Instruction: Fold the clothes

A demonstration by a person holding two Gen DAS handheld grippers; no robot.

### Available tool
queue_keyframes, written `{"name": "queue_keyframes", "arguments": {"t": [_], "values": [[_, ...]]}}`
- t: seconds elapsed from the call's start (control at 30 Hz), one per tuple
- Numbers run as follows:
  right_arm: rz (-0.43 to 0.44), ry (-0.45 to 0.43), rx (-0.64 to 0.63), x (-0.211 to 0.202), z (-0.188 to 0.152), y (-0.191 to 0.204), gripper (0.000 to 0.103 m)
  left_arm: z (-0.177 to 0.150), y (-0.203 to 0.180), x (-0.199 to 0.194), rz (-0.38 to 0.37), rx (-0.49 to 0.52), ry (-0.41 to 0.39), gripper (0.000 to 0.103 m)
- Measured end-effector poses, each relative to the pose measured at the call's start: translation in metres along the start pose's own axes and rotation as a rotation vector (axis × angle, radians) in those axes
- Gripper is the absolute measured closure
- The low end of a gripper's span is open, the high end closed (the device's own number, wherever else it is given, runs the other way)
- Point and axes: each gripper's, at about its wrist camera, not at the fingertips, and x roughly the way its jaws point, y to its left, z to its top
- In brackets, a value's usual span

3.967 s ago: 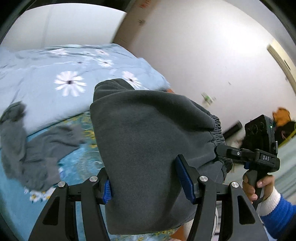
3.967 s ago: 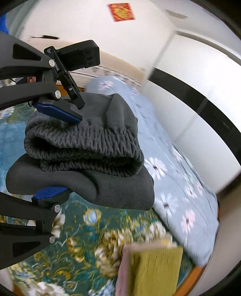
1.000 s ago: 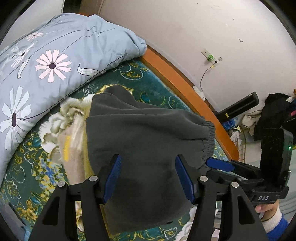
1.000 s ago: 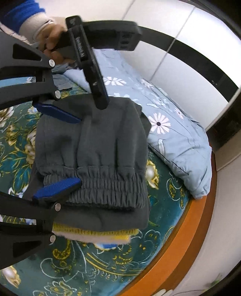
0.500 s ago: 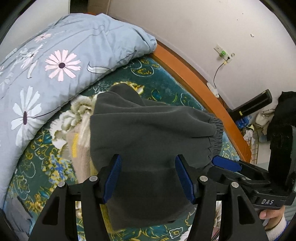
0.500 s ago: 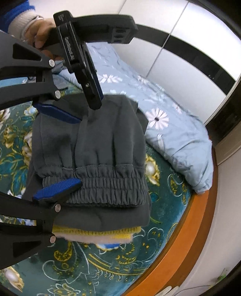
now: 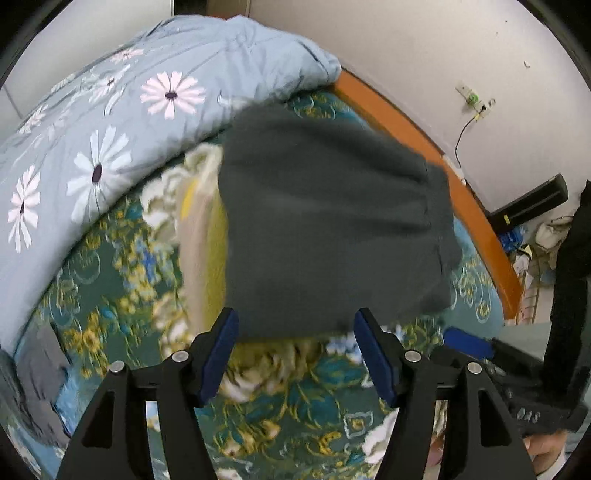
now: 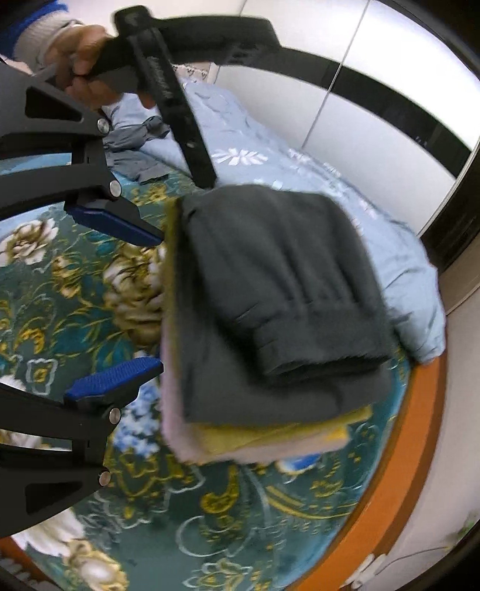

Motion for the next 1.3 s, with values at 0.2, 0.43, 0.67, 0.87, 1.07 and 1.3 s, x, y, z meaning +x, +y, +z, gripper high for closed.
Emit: {"name": "queue_keyframes", "arguments": {"t": [0.2, 0.43, 0.67, 0.87, 1.07, 1.3], "values": [[-0.052, 0.038, -0.038, -0.004, -0.009, -0.004, 0.029, -0.03, -0.011, 0.004, 0.005, -0.033, 0.038, 0.033], [-0.081, 0.036, -0.083, -0.011, -0.02, -0.006, 0.015, -0.047, -0.021, 0.002, 0.02, -0.095, 0.054, 0.033], [-0.094, 0.029, -0.1, -0.016, -0.019, -0.007, 0.0, -0.057, -0.018, 0.0, 0.044, -0.123, 0.043, 0.015], [-0.097, 0.023, -0.113, -0.018, -0.019, -0.005, 0.0, -0.061, -0.018, -0.002, 0.056, -0.135, 0.037, 0.015], [-0.109, 0.021, -0.131, -0.02, -0.022, -0.002, 0.0, -0.064, -0.016, -0.005, 0.074, -0.138, 0.035, 0.015], [-0.129, 0.017, -0.139, -0.021, -0.022, 0.001, 0.0, -0.064, -0.015, -0.007, 0.134, -0.124, 0.034, 0.015]]}}
